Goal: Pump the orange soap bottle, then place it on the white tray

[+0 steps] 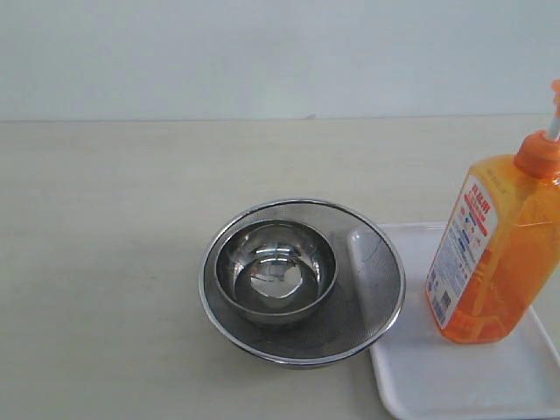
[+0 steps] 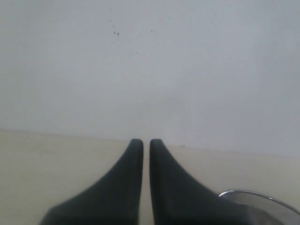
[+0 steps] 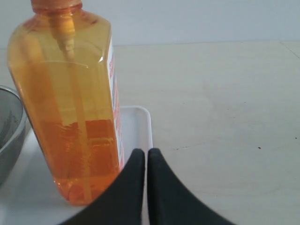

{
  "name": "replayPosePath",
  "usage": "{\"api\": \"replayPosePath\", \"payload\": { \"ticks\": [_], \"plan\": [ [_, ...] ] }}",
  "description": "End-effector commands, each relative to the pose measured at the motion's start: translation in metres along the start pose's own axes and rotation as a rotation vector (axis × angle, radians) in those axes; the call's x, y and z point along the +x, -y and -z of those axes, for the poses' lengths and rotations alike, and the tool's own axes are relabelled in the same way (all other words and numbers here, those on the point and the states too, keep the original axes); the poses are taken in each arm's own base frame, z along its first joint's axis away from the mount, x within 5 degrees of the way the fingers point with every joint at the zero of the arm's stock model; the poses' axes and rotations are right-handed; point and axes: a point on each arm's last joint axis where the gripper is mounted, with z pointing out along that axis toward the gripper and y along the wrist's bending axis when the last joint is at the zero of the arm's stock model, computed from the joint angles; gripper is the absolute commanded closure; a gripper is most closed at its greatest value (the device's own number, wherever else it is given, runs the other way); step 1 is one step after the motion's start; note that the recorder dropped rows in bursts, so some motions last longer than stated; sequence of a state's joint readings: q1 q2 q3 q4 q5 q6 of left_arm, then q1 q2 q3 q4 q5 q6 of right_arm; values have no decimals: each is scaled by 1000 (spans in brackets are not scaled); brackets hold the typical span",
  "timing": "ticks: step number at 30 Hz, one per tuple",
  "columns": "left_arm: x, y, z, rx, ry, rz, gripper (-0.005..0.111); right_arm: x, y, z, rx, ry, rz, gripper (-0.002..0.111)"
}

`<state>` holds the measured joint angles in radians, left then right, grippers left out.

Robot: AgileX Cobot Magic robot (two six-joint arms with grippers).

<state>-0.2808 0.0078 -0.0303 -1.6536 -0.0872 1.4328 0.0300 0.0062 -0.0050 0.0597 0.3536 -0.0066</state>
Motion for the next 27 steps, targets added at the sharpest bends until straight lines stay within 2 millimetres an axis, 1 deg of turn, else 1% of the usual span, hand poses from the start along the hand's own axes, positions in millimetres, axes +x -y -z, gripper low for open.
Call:
{"api": "replayPosePath", "payload": {
  "ticks": [1,3,4,8,10,12,14,16,19,23,27],
  "plan": [
    [2,0,0,1,-1,7,102,1,0,0,2,7,4,108],
    [2,0,0,-1,-2,24,102,1,0,0,2,7,4,108],
    [2,0,0,3,-2,66,102,1,0,0,2,7,4,108],
    [2,1,1,17,-1,364,102,1,0,0,2,7,4,108],
    [2,5,1,53,-13,439,102,1,0,0,2,7,4,108],
    [5,11,1,114,-50,341,102,0,0,0,2,11,4,108],
    [9,14,2,152,-92,165,102,0,0,0,2,14,3,108],
    [12,14,2,150,-116,97,102,0,0,0,2,14,3,108],
    [11,11,2,126,-105,-8,102,0,0,0,2,14,6,108],
    [10,9,1,109,-74,-220,102,0,0,0,2,14,6,108],
    [10,9,1,110,-71,-258,102,0,0,0,2,14,4,108]
  ]
}}
